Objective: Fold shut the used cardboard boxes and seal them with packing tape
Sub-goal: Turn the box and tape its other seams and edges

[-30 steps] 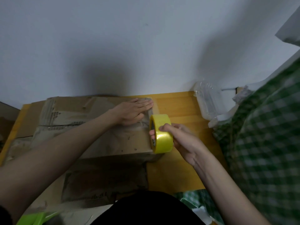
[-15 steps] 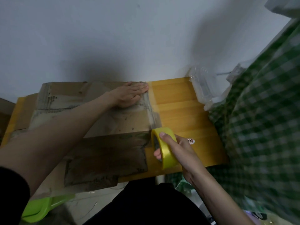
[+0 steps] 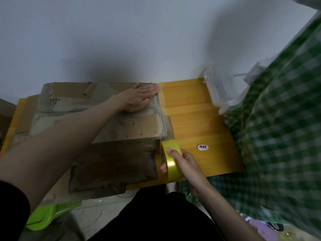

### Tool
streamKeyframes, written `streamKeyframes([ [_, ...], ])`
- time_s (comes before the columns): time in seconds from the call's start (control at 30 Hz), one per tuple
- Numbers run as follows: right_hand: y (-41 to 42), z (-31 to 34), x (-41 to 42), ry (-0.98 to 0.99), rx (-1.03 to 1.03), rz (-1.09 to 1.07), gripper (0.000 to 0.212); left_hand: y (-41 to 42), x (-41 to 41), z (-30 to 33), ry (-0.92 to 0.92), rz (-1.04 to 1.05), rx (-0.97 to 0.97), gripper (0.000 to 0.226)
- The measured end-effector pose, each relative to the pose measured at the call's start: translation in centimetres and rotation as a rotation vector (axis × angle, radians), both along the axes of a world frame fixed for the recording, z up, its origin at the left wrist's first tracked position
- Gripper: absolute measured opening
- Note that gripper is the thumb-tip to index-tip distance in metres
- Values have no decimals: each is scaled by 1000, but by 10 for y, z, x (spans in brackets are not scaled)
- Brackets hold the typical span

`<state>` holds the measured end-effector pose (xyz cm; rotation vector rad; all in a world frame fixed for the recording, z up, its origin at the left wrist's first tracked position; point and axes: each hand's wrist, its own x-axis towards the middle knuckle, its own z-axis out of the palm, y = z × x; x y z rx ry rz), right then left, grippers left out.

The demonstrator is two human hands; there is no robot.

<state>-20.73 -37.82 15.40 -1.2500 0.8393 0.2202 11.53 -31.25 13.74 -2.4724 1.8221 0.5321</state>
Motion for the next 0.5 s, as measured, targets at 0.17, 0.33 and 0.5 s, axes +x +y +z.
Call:
streamKeyframes([
  [0.17,-6,-10,3,1,10,86,30,-2,-1,-3,-36,5,-6,62],
  [0.33,-10,-25,12,-51,6,92,38,-6,-25,-4,-79,114,0,77],
  [0.5,-7,-36,18,-68,4,34,33,-4,-81,-11,-79,243,-56,70],
])
